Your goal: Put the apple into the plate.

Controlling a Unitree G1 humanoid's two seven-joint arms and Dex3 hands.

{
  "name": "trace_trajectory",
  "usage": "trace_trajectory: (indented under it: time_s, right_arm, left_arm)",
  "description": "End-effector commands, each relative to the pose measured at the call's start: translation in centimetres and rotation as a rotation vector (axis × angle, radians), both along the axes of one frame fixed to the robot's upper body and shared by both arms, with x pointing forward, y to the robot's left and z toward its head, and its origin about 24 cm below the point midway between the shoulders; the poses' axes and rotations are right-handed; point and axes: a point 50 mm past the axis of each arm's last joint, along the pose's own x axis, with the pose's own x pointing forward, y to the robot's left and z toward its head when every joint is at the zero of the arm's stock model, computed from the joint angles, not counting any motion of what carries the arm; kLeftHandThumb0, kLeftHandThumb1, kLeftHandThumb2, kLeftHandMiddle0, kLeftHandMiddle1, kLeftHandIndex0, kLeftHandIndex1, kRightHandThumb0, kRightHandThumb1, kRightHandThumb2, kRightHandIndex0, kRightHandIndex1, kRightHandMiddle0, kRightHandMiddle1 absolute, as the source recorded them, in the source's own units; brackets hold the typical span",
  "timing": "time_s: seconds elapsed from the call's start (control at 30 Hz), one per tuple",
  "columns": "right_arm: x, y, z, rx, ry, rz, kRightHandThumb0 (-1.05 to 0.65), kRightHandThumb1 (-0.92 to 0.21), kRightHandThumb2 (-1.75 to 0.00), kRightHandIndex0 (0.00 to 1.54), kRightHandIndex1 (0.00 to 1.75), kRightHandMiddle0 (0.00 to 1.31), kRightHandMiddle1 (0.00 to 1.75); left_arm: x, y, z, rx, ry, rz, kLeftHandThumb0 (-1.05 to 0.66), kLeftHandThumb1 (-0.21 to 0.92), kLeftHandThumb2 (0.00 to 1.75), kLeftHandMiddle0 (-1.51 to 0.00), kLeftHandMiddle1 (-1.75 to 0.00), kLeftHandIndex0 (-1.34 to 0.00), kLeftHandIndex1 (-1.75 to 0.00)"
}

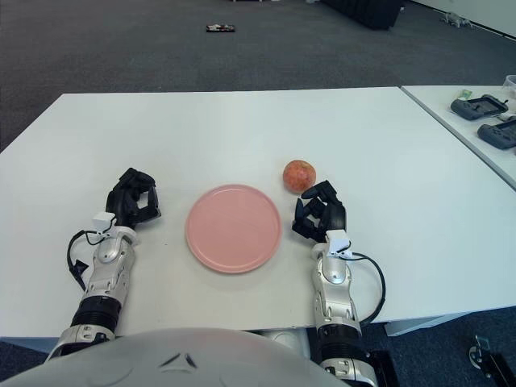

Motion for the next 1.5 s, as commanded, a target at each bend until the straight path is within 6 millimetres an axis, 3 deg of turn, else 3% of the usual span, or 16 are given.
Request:
trace_trajectory:
  time_s: [0.0,0.17,0.27,0.33,0.43,0.57,0.6,0.77,0.87,0.97,1.13,1.47]
  right_arm:
    - [-0.3,-0.3,0.5,-0.063,-0.035,-0.026,-0.43,-0.46,-1.14,0.84,1.75,0.50,1.75]
    - [-0.3,-0.2,1.7,-0.182,-0.084,-0.056,-0.42,-0.51,-1.09,0.76,1.70,0.46,1.75]
    - [-0.3,0.2,3.3,-0.249,-0.136,-0.055,-0.41,-0.56,-1.02,0.61,1.62,0.42,1.75]
    - [-0.3,0.3,3.7,-0.294,-0.152,-0.048,-0.37,-0.77,-0.73,0.25,1.52,0.28,1.75]
    - [-0.3,0.2,3.9,-0.344,-0.151,-0.044,-0.36,-0.87,-0.60,0.08,1.35,0.21,1.75]
    - [0.1,-0.6,4.4,-0.485,-0.141,-0.044,-0.54,-0.66,-0.96,0.02,0.98,0.04,1.24]
    - [0.2,-0.8,4.6,-0.530,-0.136,-0.046,-0.55,-0.64,-0.98,0.01,0.94,0.03,1.19]
    - [0.7,-1.2,5.0,-0.642,-0.119,-0.064,-0.68,-0.58,-0.95,0.00,0.32,0.00,0.65]
    - [1.2,-1.4,5.1,-0.681,-0.102,-0.077,-0.73,-0.55,-0.93,0.00,0.11,0.00,0.38]
    - [1.7,-1.4,5.4,-0.705,-0.090,-0.077,-0.79,-0.51,-0.91,0.00,0.04,0.00,0.13]
    - [3.0,-0.8,6.2,-0.740,-0.044,-0.021,-0.85,-0.45,-0.87,0.00,0.01,0.00,0.02]
    - [4.0,-0.4,7.0,-0.813,0.010,0.083,-0.92,-0.38,-0.82,0.00,0.00,0.00,0.00]
  left_arm:
    - [-1.3,-0.3,-1.8,-0.022,0.094,0.005,-0.49,0.30,1.35,-1.14,-1.75,-0.62,-1.75]
    - [-1.3,-0.3,-1.8,-0.022,0.091,-0.002,-0.49,0.29,1.36,-1.14,-1.75,-0.63,-1.75]
    - [-1.3,-0.4,-1.8,-0.023,0.094,-0.004,-0.49,0.28,1.37,-1.14,-1.75,-0.64,-1.75]
    - [-1.3,-0.3,-1.9,-0.025,0.101,-0.006,-0.49,0.29,1.37,-1.13,-1.75,-0.64,-1.75]
    - [-1.3,-0.3,-1.9,-0.021,0.107,-0.009,-0.49,0.29,1.36,-1.11,-1.75,-0.63,-1.75]
    - [-1.3,-0.4,-2.0,-0.015,0.114,-0.003,-0.48,0.31,1.34,-1.10,-1.75,-0.61,-1.75]
    - [-1.3,-0.4,-1.9,-0.017,0.111,0.000,-0.48,0.31,1.34,-1.10,-1.75,-0.61,-1.75]
    - [-1.3,-0.4,-1.9,-0.021,0.100,-0.008,-0.48,0.32,1.33,-1.10,-1.75,-0.61,-1.75]
    - [-1.3,-0.5,-1.8,-0.027,0.086,-0.004,-0.48,0.32,1.32,-1.10,-1.75,-0.60,-1.75]
    - [-1.3,-0.6,-1.8,-0.032,0.080,-0.001,-0.48,0.31,1.33,-1.12,-1.75,-0.61,-1.75]
    - [-1.3,-0.6,-1.8,-0.044,0.080,0.006,-0.49,0.30,1.36,-1.14,-1.75,-0.63,-1.75]
    - [-1.4,-0.6,-1.8,-0.046,0.076,0.022,-0.50,0.26,1.40,-1.17,-1.75,-0.66,-1.75]
